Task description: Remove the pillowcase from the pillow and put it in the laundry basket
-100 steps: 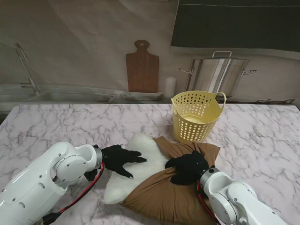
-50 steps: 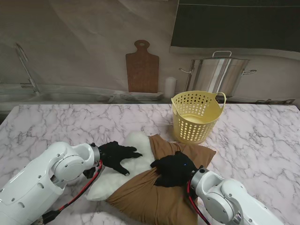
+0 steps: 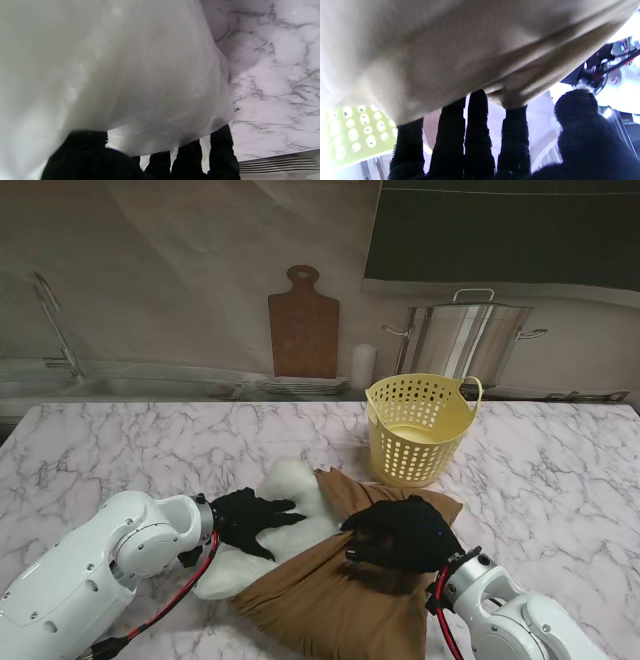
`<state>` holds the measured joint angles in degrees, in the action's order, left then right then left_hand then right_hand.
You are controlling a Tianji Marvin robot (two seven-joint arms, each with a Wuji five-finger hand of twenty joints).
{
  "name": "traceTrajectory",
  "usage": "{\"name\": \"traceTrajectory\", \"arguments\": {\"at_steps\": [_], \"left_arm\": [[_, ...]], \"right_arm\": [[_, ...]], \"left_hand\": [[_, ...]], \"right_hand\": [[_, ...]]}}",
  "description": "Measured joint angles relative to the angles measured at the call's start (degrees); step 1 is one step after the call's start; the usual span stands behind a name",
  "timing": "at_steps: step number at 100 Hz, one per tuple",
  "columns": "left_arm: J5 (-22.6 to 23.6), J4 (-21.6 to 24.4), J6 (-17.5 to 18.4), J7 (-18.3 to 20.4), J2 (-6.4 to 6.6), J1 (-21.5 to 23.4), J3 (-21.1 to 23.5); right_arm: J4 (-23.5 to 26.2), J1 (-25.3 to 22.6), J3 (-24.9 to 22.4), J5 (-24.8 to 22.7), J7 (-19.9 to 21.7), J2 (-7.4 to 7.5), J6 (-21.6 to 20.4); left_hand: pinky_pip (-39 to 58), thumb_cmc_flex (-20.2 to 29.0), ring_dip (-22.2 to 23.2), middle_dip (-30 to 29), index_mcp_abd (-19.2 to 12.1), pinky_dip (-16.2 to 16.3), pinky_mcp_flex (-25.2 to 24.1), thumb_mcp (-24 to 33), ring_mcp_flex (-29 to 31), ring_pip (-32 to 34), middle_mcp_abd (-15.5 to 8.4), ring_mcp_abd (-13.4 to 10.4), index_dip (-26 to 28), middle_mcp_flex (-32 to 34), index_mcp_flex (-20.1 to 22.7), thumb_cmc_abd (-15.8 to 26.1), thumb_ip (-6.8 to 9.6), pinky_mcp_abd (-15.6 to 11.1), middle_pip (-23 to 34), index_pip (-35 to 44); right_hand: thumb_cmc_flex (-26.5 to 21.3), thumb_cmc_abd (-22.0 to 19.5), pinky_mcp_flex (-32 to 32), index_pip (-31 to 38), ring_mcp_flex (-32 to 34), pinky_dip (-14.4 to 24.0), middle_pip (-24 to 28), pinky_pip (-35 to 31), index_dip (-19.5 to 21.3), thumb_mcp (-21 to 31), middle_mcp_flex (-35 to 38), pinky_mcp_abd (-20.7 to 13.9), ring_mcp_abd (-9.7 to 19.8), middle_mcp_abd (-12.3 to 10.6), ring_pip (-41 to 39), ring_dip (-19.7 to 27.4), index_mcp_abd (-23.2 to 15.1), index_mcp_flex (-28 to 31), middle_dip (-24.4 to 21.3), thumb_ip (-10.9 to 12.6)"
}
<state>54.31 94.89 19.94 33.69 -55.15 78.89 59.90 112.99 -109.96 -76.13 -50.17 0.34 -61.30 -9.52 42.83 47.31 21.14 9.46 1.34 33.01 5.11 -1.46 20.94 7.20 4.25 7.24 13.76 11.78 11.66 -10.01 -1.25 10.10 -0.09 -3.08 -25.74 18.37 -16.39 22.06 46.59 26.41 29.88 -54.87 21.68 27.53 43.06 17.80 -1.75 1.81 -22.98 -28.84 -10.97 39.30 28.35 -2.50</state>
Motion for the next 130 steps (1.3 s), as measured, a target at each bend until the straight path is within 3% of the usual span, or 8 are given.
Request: {"name": "traceTrajectory", "arguments": {"at_steps": [9, 26, 44, 68, 78, 98, 109, 130], "left_arm": [[0.4, -0.3, 0.8, -0.6, 0.0, 0.2, 0.0], [0.7, -0.7, 1.2, -0.9, 0.1, 0.2, 0.0], [0.5, -0.9, 1.5, -0.7, 0.28, -0.2, -0.6], [1.3, -0.7, 2.6, -1.5, 0.29, 0.3, -0.1], [1.6, -0.7, 2.9, -2.1, 0.26, 0.8, 0.2], [1.6, -0.6, 3.0, -1.9, 0.25, 0.9, 0.3], [1.5, -0.3, 2.8, -1.0, 0.25, 0.9, 0.3], [1.4, 0.8, 1.9, 3.0, 0.25, -0.1, -0.9]], "right_arm": [[-0.1, 0.6, 0.3, -2.1, -4.1, -0.32, 1.7], [-0.1, 3.3, 0.8, -0.6, -2.5, -0.51, 6.0], [-1.8, 8.4, 3.4, -7.9, 1.4, -0.23, 11.9], [-11.2, 21.2, 11.4, -6.9, 8.3, 1.22, 16.6], [-15.8, 26.2, 16.4, -7.0, 8.8, 1.48, 19.5], [-21.3, 30.2, 19.2, -2.9, 9.0, 0.84, 20.1], [-21.7, 29.2, 17.7, -7.4, 8.0, 0.57, 15.6], [-16.8, 21.4, 9.2, -16.2, 9.0, 0.47, 9.8]], "left_hand": [[0.0, 0.0, 0.0, -0.1, 1.7, 0.0, 0.0, -0.3, -0.1, -0.3, 1.8, 0.3, -0.1, -1.1, 0.0, -0.8, -0.03, 0.0, -0.2, 0.0], [0.0, -0.5, 0.0, -0.6, 1.7, 0.0, -0.2, -0.3, -0.7, -0.5, 1.9, 0.3, -0.7, -2.1, -0.4, -0.8, -0.05, 0.0, -0.3, -0.7], [0.0, -0.6, 0.0, -0.7, 2.1, 0.0, -0.6, -0.3, -1.3, -0.8, 2.0, 0.4, -0.7, -2.8, -0.6, -0.8, -0.06, 0.0, -0.3, -0.8], [0.0, -0.7, 0.0, -0.7, 2.5, 0.0, -0.6, -0.3, -1.3, -0.8, 2.2, 0.6, -0.7, -2.8, -0.6, -0.8, -0.05, 0.0, -0.3, -0.8], [0.0, -0.7, 0.0, -0.8, 2.6, 0.0, -0.6, -0.3, -1.3, -0.8, 2.2, 0.7, -0.7, -2.9, -0.6, -0.8, -0.05, 0.0, -0.3, -0.8], [0.0, -0.7, -0.1, -1.3, 2.6, 0.0, -0.7, -0.2, -1.8, -1.1, 2.2, 0.7, -0.8, -3.6, -0.8, -0.8, -0.05, 0.0, -0.3, -0.8], [0.0, -0.7, -0.1, -1.5, 1.8, 0.0, -0.8, 0.0, -2.4, -1.8, 1.1, 0.5, -0.9, -3.8, -1.2, -0.8, -0.05, 0.0, -0.9, -1.3], [0.0, -0.7, -0.8, -2.3, -0.7, -0.1, -1.2, 0.7, -3.6, -3.2, -1.5, -0.6, -1.6, -4.7, -2.9, -0.6, -0.05, 0.0, -2.7, -2.9]], "right_hand": [[0.0, 0.0, -0.1, 5.0, 0.0, 0.2, 0.0, -0.5, 2.8, 0.0, 0.4, 1.6, -0.7, -0.3, 0.0, 0.0, 0.1, 1.5, 0.0, 0.0], [5.2, 3.2, 2.6, 8.8, -3.7, 0.2, 0.0, 1.1, 11.0, 1.6, -7.2, 4.6, -1.6, 0.4, 1.5, 0.5, 4.7, -0.9, 0.5, 0.0], [10.7, 4.8, 3.8, -8.2, -6.6, 0.2, -4.2, 2.9, 6.2, 4.0, -12.1, 5.1, -2.4, 0.8, 4.9, 3.0, 9.2, -16.7, -3.9, -0.8], [11.5, 3.4, 1.8, -15.9, -6.2, 2.9, -12.5, 1.2, 2.2, 4.0, -17.3, 4.9, -2.7, 2.2, 5.9, 3.6, 11.0, -23.7, -14.4, -0.9], [8.5, 3.4, -2.7, -15.1, 3.0, 6.1, -11.6, -3.8, 2.6, 2.0, -13.9, 3.2, -1.5, 2.3, -2.6, -1.3, 13.2, -23.7, -15.6, -0.9], [-6.1, 6.4, -12.5, 0.2, 17.8, 7.8, 7.6, -14.2, 3.8, -2.9, 14.1, 0.1, 1.9, -4.2, -23.0, -5.0, 11.4, -8.4, -3.8, -2.1], [-6.5, 10.6, -15.9, 22.8, 23.9, 7.3, 12.3, -17.3, -7.2, 4.6, 24.7, -1.1, 4.8, -4.8, -36.7, -7.0, 4.9, 1.7, 1.7, -8.9], [-6.5, 9.6, -17.2, 25.1, 24.6, 6.4, 18.9, -18.0, -5.8, 7.0, 28.0, -1.4, 6.9, -5.4, -45.7, -8.2, 3.0, 4.2, 8.9, -11.3]]}}
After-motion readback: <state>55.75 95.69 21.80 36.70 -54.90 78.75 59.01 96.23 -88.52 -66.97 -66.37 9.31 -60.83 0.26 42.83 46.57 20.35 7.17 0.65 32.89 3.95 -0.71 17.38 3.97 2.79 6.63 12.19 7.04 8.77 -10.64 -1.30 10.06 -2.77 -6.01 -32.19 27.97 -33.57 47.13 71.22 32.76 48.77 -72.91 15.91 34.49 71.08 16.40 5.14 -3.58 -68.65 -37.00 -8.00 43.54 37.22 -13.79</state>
